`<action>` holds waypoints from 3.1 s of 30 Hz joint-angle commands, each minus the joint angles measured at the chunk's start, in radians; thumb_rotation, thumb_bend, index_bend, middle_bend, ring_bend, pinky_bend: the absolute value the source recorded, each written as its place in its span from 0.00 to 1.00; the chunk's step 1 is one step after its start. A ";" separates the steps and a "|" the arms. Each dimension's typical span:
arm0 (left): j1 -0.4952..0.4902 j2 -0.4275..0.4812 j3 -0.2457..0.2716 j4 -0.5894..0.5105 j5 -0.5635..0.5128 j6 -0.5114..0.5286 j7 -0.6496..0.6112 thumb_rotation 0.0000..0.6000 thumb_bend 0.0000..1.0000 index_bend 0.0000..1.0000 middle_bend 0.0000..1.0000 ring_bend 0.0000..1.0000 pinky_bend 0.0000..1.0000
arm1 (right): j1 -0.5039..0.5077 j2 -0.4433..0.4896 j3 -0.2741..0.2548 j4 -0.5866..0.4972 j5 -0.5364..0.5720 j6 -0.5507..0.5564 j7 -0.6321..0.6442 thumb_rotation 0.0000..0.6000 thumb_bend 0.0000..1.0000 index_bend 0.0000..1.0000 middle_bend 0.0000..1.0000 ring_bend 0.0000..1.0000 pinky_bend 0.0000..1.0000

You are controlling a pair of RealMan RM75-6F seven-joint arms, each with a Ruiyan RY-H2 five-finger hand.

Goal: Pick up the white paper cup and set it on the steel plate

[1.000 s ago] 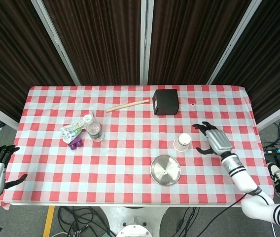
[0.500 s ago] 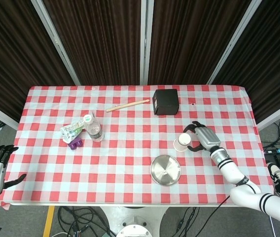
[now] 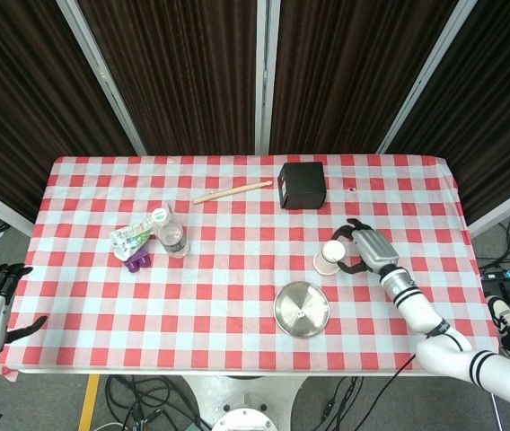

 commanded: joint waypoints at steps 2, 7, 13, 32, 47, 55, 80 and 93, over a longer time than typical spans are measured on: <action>0.001 0.002 0.000 -0.001 0.001 0.003 0.000 1.00 0.11 0.20 0.16 0.12 0.16 | -0.028 0.059 -0.022 -0.084 -0.097 0.073 0.048 1.00 0.30 0.52 0.28 0.06 0.15; 0.002 0.002 0.000 -0.003 0.006 0.008 0.001 1.00 0.11 0.20 0.16 0.12 0.16 | -0.050 0.135 -0.071 -0.201 -0.238 0.148 0.122 1.00 0.30 0.53 0.29 0.07 0.15; 0.003 0.000 0.002 -0.005 0.006 0.008 0.004 1.00 0.11 0.20 0.16 0.12 0.16 | -0.054 0.122 -0.143 -0.233 -0.365 0.194 0.144 1.00 0.30 0.54 0.30 0.07 0.14; 0.009 -0.009 0.006 0.010 0.004 0.007 -0.010 1.00 0.11 0.20 0.16 0.12 0.16 | -0.026 -0.042 -0.157 -0.077 -0.366 0.196 0.058 1.00 0.30 0.54 0.30 0.07 0.13; 0.012 -0.012 0.008 0.014 0.006 0.007 -0.017 1.00 0.11 0.20 0.16 0.12 0.16 | -0.021 -0.019 -0.186 -0.097 -0.364 0.201 0.073 1.00 0.31 0.54 0.30 0.07 0.12; 0.012 -0.012 0.006 0.015 0.004 0.008 -0.017 1.00 0.11 0.20 0.16 0.12 0.16 | -0.015 0.006 -0.223 -0.133 -0.413 0.215 0.085 1.00 0.31 0.54 0.30 0.07 0.12; 0.015 -0.011 0.005 0.012 0.007 0.013 -0.014 1.00 0.11 0.20 0.16 0.12 0.16 | -0.020 -0.021 -0.178 -0.096 -0.343 0.225 -0.053 1.00 0.31 0.54 0.30 0.07 0.11; 0.020 -0.015 0.008 0.018 0.009 0.017 -0.019 1.00 0.11 0.20 0.16 0.12 0.16 | -0.016 -0.008 -0.194 -0.107 -0.351 0.215 -0.006 1.00 0.32 0.54 0.30 0.07 0.11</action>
